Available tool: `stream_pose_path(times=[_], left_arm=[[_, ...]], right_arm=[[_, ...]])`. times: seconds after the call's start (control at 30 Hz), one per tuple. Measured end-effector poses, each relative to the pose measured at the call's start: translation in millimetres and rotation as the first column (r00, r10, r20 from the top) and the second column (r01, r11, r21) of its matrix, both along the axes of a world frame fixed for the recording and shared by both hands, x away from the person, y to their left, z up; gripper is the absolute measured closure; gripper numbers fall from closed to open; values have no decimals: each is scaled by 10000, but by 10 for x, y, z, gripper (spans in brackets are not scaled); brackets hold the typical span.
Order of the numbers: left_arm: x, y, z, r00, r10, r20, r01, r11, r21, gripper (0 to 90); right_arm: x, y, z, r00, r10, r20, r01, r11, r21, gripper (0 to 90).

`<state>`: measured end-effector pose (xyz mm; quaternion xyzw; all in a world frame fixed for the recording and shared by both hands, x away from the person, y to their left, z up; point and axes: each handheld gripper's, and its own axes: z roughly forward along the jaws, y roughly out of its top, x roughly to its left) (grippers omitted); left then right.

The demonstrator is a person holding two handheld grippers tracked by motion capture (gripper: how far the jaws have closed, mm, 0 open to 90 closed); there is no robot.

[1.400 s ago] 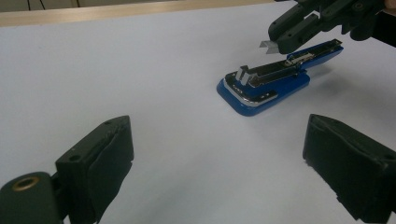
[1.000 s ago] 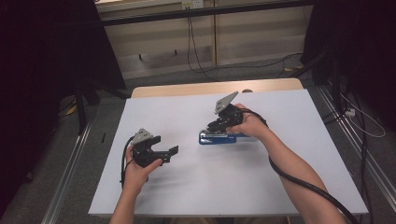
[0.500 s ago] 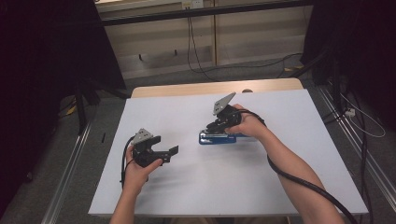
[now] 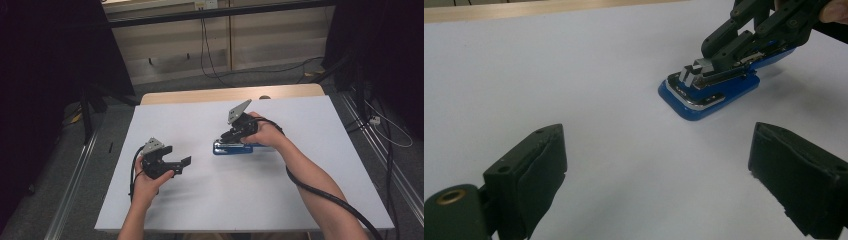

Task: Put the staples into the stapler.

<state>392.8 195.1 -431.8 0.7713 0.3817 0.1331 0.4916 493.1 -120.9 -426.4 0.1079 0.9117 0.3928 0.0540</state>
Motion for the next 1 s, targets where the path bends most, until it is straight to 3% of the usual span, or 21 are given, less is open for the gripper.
stream_pose_path(times=[1.0], left_arm=[[1, 0, -2, 10000, -17, -18, 17, 10000, 84, 88]], right_arm=[[17, 30, -32, 9999, 84, -87, -85, 10000, -35, 791]])
